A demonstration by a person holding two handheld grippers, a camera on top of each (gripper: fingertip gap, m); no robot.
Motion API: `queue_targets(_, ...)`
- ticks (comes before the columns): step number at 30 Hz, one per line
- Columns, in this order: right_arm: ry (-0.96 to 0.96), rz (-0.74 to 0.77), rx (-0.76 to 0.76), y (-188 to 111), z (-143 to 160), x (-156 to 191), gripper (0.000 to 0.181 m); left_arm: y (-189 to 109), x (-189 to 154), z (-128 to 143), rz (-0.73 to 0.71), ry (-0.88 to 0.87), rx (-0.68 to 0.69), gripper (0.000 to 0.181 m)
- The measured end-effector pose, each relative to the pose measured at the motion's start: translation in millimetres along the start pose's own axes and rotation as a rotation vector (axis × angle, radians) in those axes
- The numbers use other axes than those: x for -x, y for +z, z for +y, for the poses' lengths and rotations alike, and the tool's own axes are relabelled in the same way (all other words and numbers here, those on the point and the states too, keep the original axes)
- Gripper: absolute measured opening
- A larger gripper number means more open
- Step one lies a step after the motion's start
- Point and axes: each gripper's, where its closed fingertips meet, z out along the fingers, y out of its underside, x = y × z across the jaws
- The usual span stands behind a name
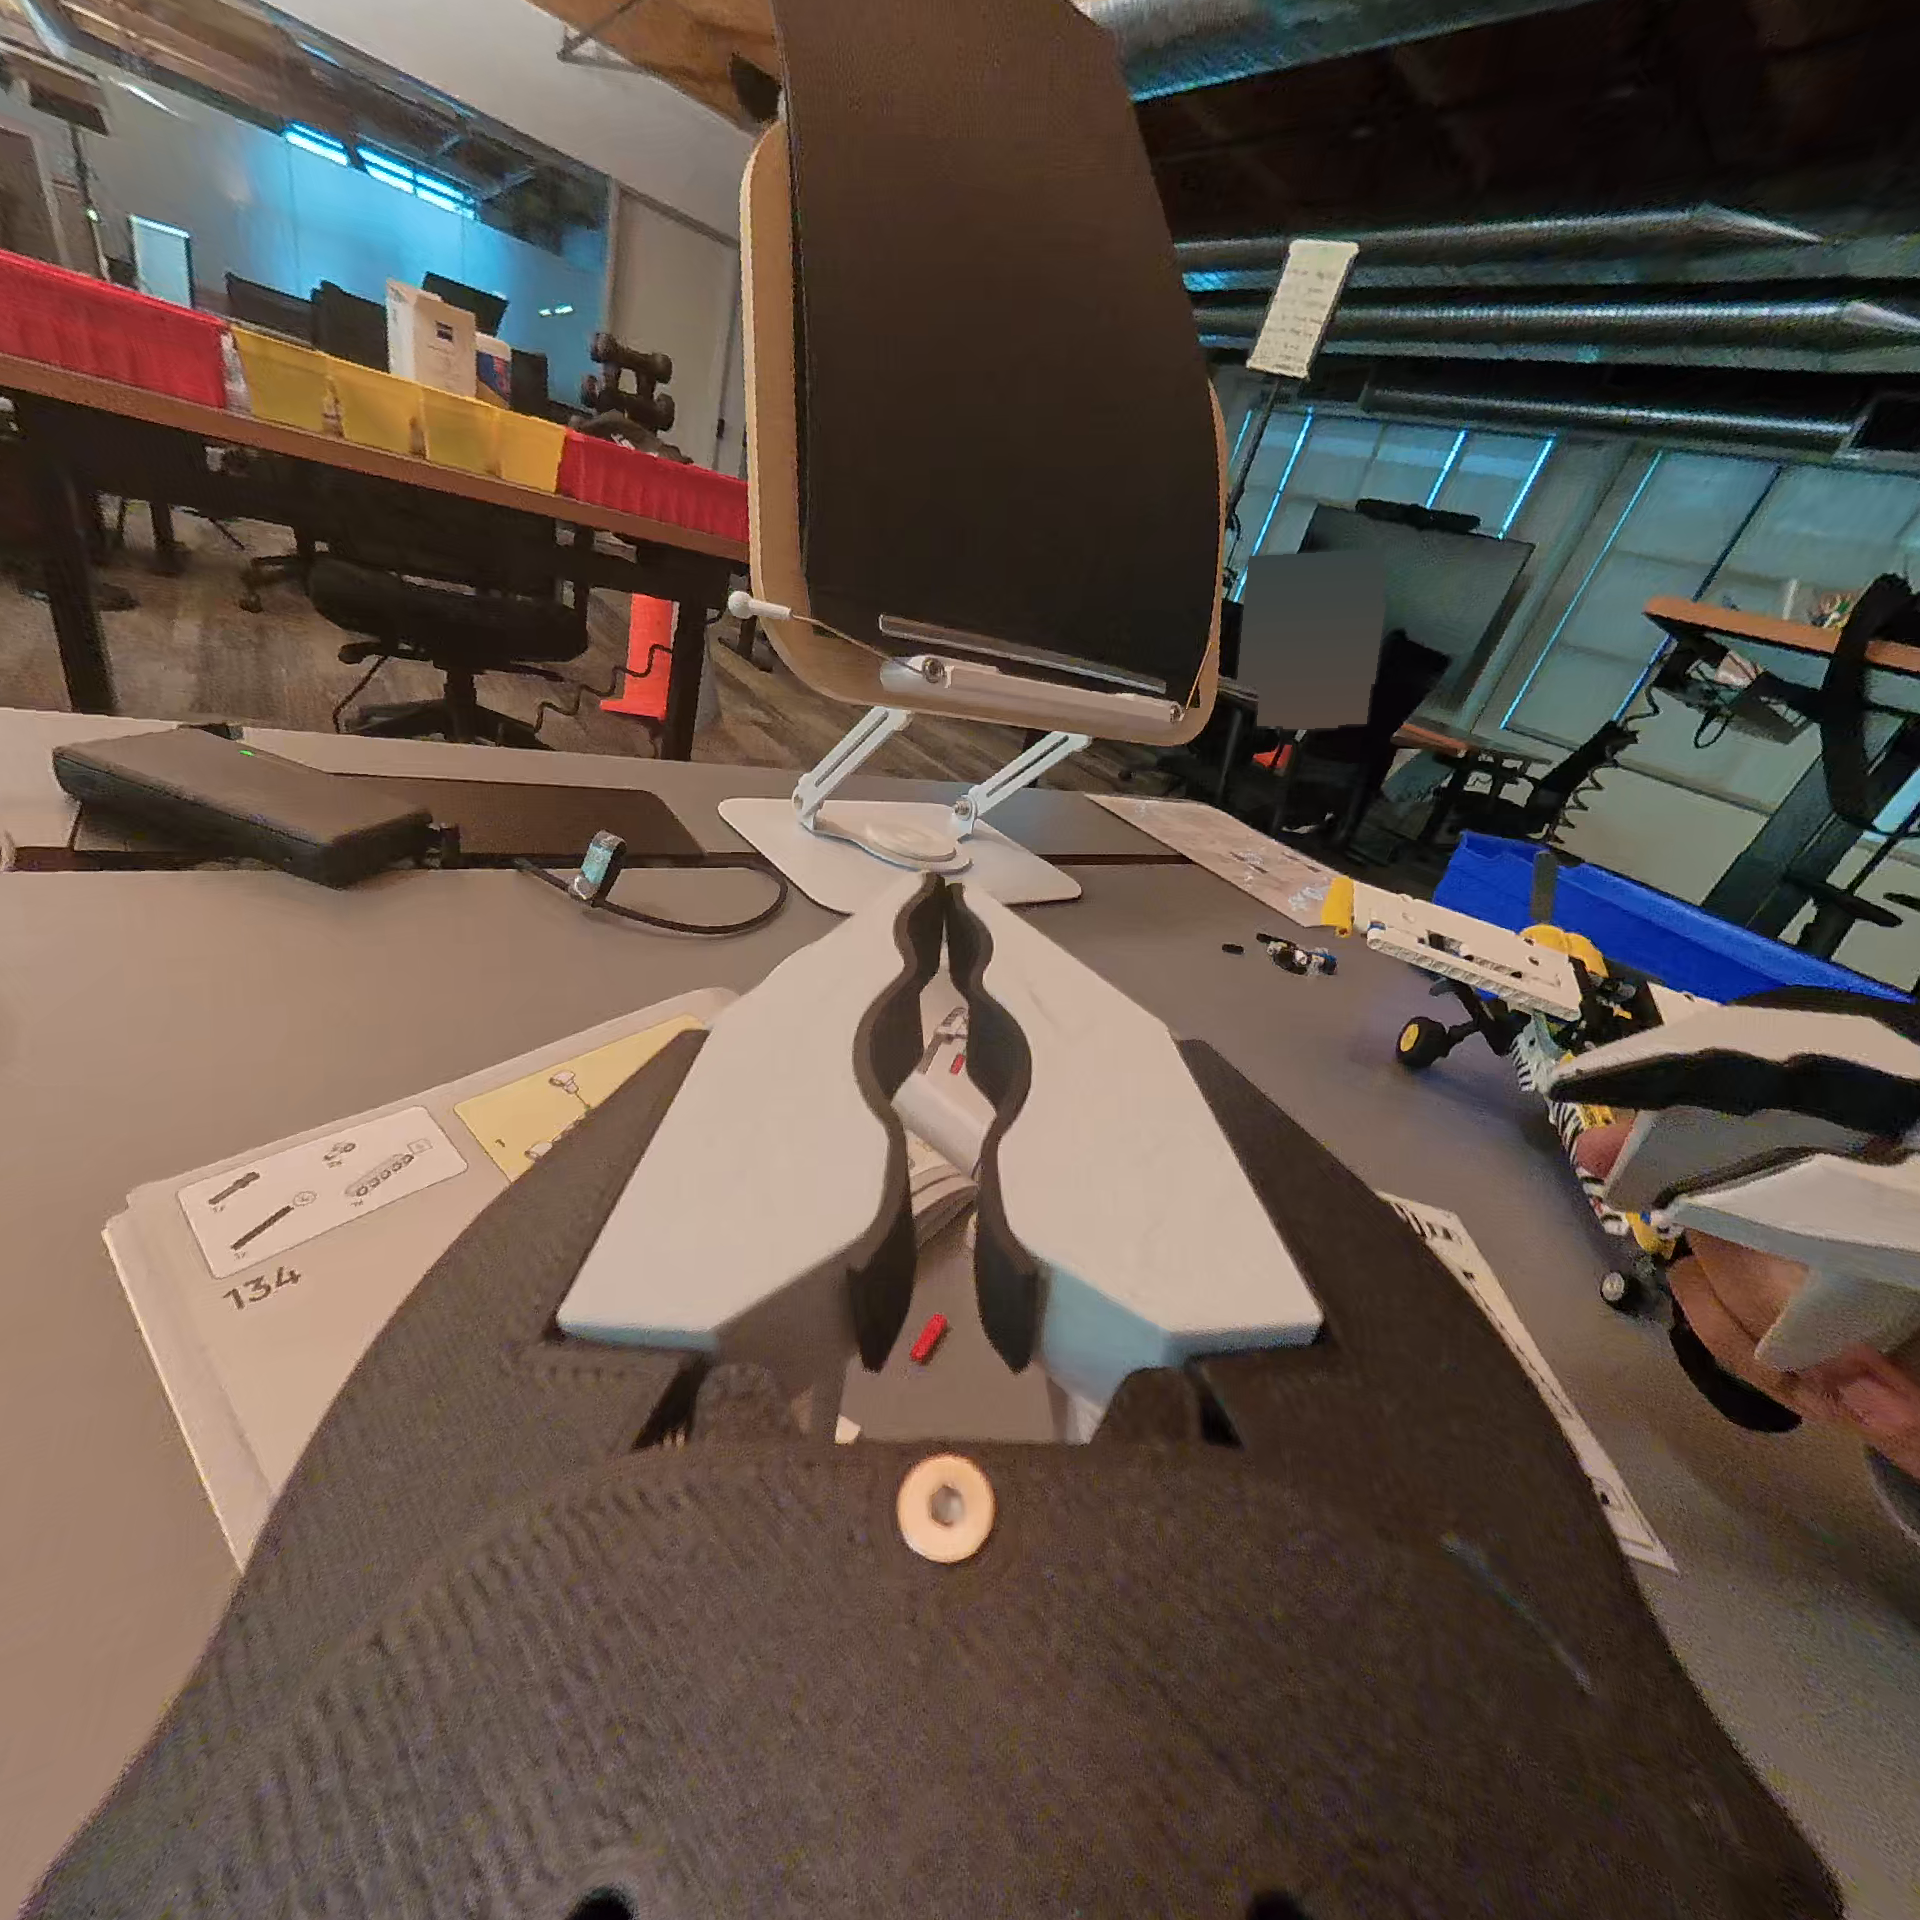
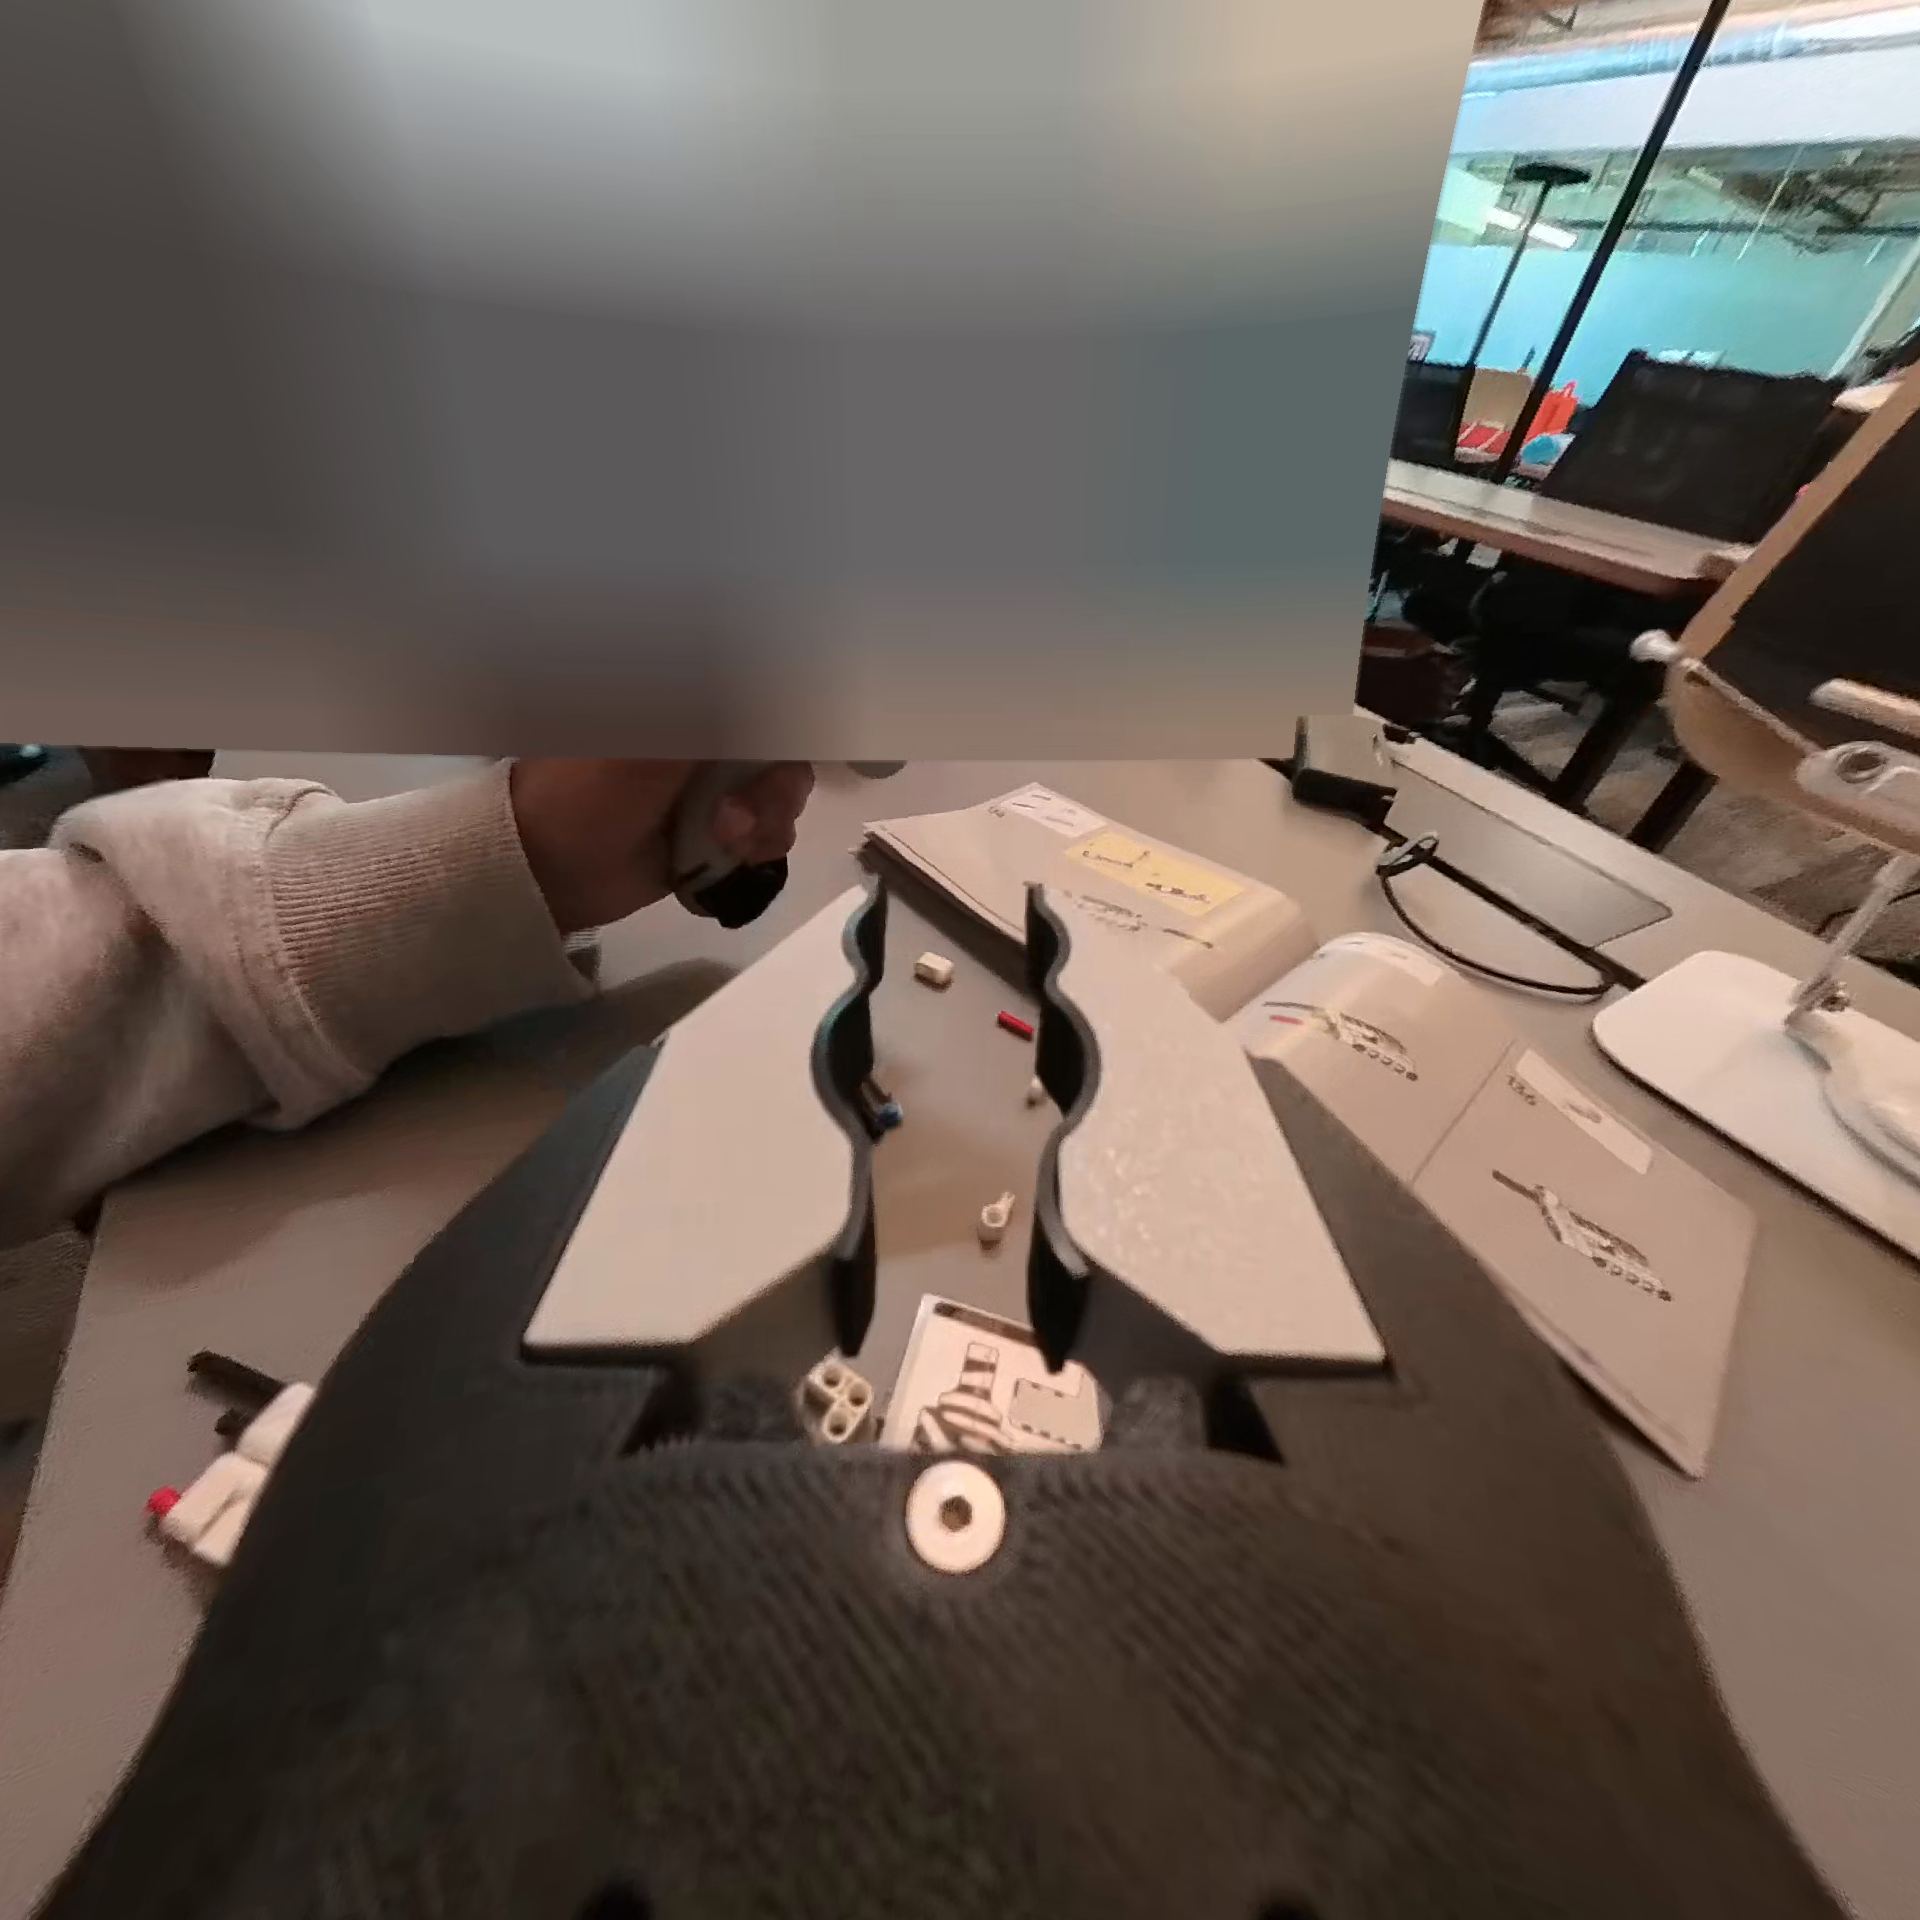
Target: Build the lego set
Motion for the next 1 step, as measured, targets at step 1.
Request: queue_targets(1, 0.032, -0.017, 0.001, -0.3, 0.9, 0.6, 0.026, -0.4, -0.9, 2.1, 0.008, -0.003, 0.009, 0.000)
